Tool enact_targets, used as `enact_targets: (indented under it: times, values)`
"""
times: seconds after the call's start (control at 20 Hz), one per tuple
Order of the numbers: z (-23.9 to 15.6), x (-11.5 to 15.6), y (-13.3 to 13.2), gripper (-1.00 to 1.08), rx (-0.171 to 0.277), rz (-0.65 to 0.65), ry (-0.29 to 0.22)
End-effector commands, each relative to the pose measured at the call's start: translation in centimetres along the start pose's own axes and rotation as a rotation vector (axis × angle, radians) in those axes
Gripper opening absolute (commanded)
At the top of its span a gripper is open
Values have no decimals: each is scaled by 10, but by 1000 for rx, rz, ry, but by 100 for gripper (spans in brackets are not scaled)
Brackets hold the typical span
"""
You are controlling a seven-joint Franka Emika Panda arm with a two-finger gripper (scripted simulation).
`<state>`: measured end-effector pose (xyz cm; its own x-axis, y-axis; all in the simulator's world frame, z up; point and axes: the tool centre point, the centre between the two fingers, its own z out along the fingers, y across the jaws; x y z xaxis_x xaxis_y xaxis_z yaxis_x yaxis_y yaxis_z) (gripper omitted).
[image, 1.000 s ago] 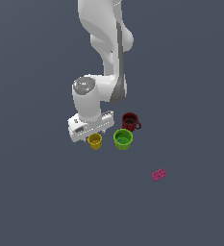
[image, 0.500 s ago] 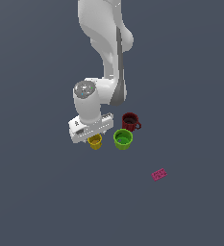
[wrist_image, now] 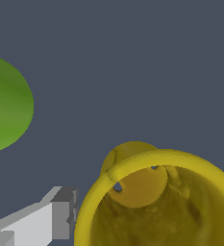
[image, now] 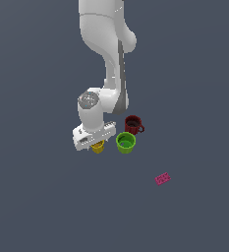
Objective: Pick up a designated object from a clutter of objects.
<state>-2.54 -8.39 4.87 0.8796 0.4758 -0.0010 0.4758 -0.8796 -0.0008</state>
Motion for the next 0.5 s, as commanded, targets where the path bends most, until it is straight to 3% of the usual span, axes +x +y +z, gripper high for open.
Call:
enact_targets:
  times: [0.0,0.05,0.45]
  values:
    - [2,0,0,100,-1,0,1]
    - [2,0,0,-100,-1,0,1]
    - [2,0,0,-100,-1,0,1]
